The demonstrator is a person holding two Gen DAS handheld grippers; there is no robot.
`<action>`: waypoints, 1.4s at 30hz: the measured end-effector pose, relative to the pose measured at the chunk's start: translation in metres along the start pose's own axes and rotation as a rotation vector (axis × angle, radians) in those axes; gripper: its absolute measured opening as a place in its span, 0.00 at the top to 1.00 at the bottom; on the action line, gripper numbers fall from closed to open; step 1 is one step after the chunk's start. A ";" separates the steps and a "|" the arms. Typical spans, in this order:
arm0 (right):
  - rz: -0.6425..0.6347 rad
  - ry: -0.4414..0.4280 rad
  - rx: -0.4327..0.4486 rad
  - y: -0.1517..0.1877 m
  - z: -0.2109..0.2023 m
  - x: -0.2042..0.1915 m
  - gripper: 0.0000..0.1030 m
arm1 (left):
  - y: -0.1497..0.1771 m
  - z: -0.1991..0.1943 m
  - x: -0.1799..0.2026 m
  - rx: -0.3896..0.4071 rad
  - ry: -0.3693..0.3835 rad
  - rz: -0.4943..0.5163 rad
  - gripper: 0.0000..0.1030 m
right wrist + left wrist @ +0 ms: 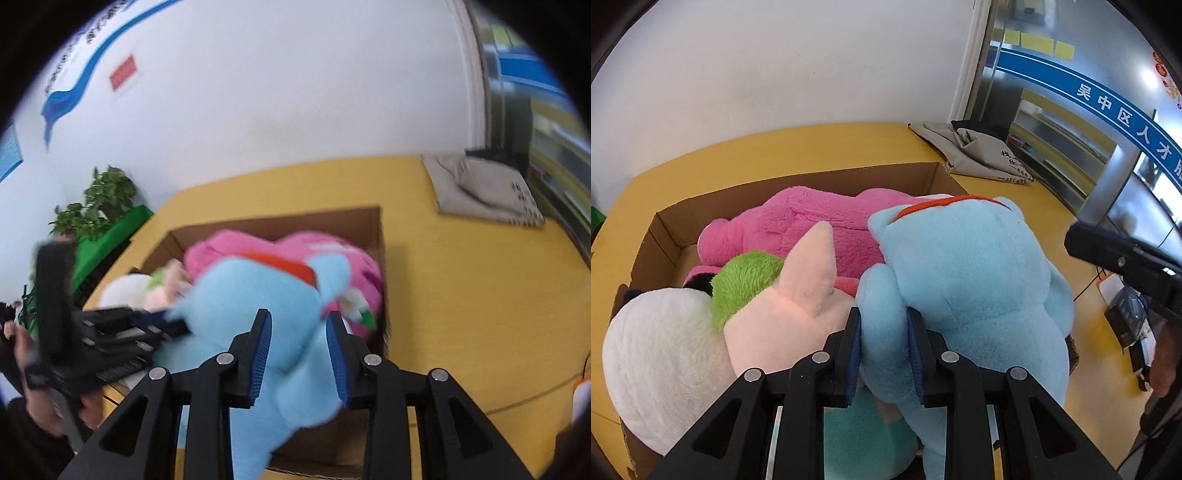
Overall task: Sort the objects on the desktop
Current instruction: 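Lift the light-blue plush with both tools and carry it over the box, then lower the light-blue plush beside the pig and open both tools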
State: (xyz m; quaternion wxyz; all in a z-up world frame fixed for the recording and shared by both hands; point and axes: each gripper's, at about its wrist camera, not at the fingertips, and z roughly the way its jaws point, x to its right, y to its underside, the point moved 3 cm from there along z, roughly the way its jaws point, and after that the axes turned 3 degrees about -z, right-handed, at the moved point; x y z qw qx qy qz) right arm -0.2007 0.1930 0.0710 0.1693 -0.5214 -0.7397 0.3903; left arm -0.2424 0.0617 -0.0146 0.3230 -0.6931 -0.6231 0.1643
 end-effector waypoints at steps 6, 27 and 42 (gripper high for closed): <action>-0.105 0.055 -0.134 -0.002 0.058 -0.016 0.73 | 0.002 0.015 -0.003 -0.011 0.008 -0.038 0.76; -0.103 0.036 -0.155 0.027 0.049 0.002 0.73 | -0.016 -0.029 0.002 0.045 0.100 0.020 0.72; -0.139 -0.032 -0.177 0.052 0.019 -0.019 0.77 | -0.009 0.036 0.029 -0.082 -0.066 0.150 0.83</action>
